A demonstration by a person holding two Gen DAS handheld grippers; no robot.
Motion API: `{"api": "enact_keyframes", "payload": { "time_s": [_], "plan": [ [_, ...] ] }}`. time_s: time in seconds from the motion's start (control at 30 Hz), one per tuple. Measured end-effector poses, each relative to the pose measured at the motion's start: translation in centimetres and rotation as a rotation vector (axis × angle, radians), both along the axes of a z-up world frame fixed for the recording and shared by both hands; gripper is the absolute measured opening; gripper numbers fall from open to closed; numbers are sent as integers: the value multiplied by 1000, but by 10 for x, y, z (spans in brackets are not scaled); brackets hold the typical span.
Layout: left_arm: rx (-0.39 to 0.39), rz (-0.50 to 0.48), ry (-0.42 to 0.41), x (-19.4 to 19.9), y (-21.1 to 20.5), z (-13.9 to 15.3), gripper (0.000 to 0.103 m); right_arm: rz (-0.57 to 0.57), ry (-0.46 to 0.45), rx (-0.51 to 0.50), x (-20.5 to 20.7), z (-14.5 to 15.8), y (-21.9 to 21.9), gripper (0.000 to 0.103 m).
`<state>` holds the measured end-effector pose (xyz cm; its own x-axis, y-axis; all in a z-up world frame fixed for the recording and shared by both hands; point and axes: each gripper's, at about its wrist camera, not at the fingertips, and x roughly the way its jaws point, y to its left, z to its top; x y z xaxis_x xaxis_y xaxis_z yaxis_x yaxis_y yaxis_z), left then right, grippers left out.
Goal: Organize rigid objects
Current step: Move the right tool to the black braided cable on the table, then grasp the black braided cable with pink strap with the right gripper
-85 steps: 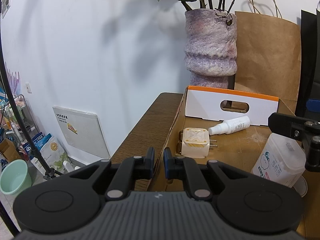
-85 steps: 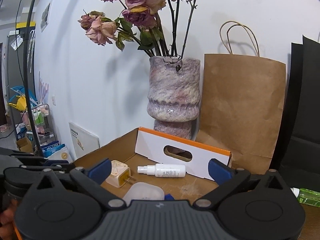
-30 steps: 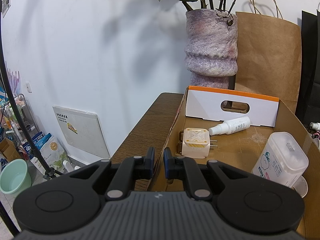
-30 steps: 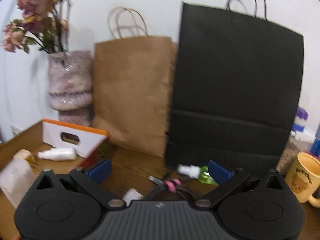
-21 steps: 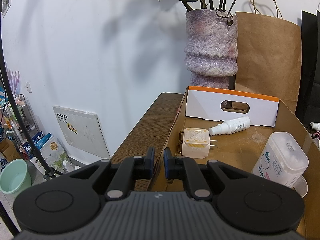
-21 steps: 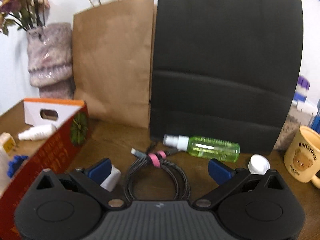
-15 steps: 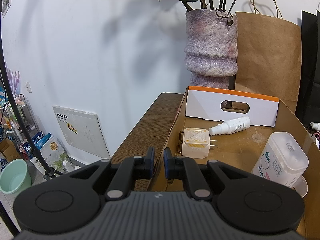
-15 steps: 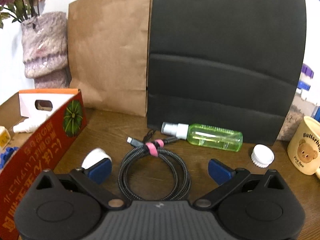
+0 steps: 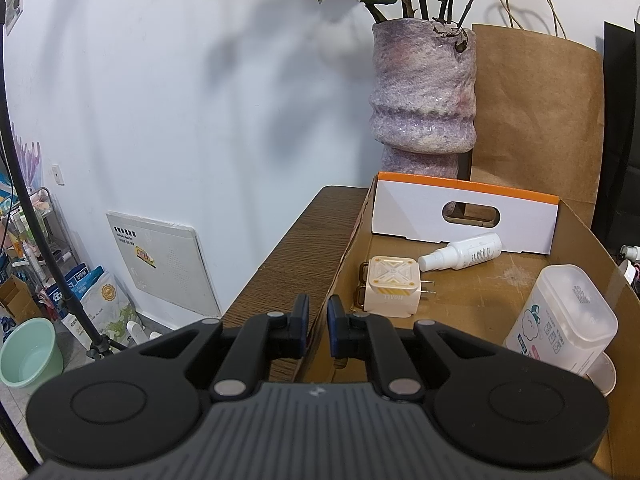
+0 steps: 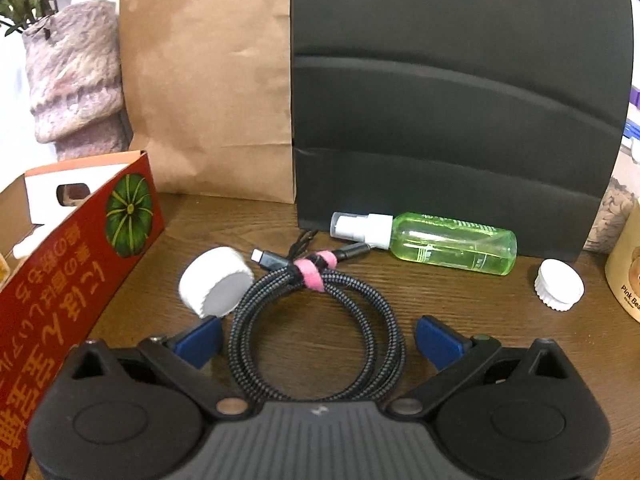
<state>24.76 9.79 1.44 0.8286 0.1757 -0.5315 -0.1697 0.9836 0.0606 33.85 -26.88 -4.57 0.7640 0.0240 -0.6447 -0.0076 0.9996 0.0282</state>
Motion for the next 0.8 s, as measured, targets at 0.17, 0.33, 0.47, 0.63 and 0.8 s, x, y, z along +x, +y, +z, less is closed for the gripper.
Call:
{"api": "enact_keyframes", "payload": {
  "time_s": [0.17, 0.33, 0.47, 0.63, 0.8],
  "plan": [
    [0, 0, 0, 0, 0, 0, 11, -2, 1, 0, 3, 0, 0, 103],
    [-1, 0, 0, 0, 0, 0, 11, -9, -2, 6, 5, 0, -2, 100],
    [-1, 0, 0, 0, 0, 0, 11, -15, -27, 11, 1, 1, -3, 86],
    [-2, 0, 0, 0, 0, 0, 10, -37, -39, 8, -1, 2, -6, 85],
    [-1, 0, 0, 0, 0, 0, 11, -45, -59, -6, -5, 4, -5, 85]
  ]
}}
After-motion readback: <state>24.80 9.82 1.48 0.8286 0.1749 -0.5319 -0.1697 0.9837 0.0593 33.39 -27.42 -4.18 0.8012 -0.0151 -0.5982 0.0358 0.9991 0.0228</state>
